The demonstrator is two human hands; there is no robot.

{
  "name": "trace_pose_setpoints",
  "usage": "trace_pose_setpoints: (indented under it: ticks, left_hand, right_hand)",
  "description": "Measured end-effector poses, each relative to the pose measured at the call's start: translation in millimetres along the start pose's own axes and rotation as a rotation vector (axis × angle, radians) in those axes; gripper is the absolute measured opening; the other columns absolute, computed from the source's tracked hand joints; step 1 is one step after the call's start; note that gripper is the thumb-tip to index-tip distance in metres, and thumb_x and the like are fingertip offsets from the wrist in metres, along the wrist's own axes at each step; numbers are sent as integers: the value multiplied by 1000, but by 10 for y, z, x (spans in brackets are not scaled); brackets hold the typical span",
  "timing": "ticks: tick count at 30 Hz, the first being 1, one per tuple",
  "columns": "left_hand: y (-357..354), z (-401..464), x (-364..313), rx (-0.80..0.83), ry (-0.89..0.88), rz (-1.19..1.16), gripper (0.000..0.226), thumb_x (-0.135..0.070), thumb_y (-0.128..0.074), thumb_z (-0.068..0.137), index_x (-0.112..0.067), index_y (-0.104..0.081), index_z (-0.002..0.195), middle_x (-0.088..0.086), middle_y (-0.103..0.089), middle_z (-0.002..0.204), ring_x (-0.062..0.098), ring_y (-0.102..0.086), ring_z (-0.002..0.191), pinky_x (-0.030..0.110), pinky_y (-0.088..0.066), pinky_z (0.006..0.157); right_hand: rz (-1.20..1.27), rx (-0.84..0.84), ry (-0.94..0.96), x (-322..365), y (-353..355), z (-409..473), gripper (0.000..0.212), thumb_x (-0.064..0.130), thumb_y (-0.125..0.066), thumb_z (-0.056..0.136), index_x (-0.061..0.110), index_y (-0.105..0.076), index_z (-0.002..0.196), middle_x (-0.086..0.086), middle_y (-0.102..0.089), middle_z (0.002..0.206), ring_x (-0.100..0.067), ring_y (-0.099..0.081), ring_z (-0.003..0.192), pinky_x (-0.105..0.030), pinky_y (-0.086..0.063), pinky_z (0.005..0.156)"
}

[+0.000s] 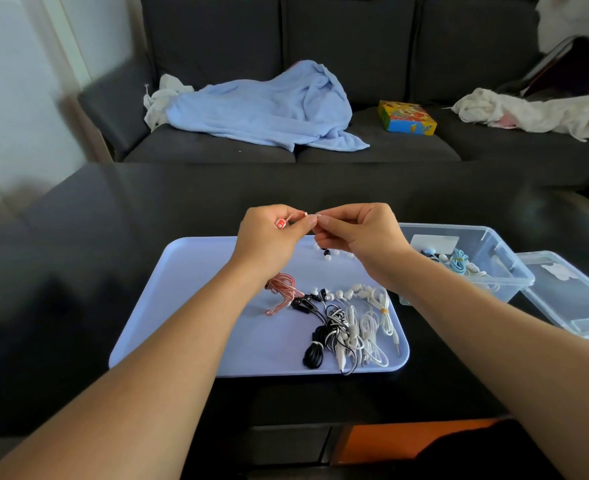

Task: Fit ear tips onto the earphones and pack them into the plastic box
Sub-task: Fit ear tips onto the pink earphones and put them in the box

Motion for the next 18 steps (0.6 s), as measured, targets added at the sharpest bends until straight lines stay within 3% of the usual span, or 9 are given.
trace_pose_setpoints:
  ticks: [3,8,11,18]
  left_hand:
    - [23,-5,10,-12,13,-66,8,-28,-72,90,-24,-79,92,-14,-74,82,-3,-66,76,7,-47,64]
    - [21,-26,-21,-11,63,-125,12,-28,-74,89,-18,-78,86,-11,-67,60,-2,-56,54,10,-43,53]
    - [14,-34,-19,-4,125,-160,17,-30,-72,91,-14,-77,88,-15,-46,41,4,-41,40,12,-33,44]
    - [3,-46,12,27,249,-258,19,-37,-71,90,-18,-77,88,-12,-29,44,15,-23,50,28,-25,49]
  right_hand:
    - [50,-7,-29,-15,-59,-2,14,5,-68,93,-2,-76,102,-20,-75,89,-17,-72,68,-24,-61,72]
    - [84,-38,-46,-14,-71,-1,14,5,-68,92,-1,-76,102,-19,-76,89,-16,-71,68,-23,-61,72]
    - [230,-44,-124,-40,-78,-2,13,4,-71,89,0,-77,100,-18,-76,91,-18,-72,72,-26,-60,75]
    - [302,-17,-198,-54,-80,-13,12,8,-71,89,0,-76,97,-13,-74,85,-16,-70,71,-25,-59,71]
Point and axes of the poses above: each hand's wrist, its own z-axis towards the middle knuckle, its own y-axis out of the back of the hand, x = y × z, the point moved 4 cm from there along z, towards the middle knuckle
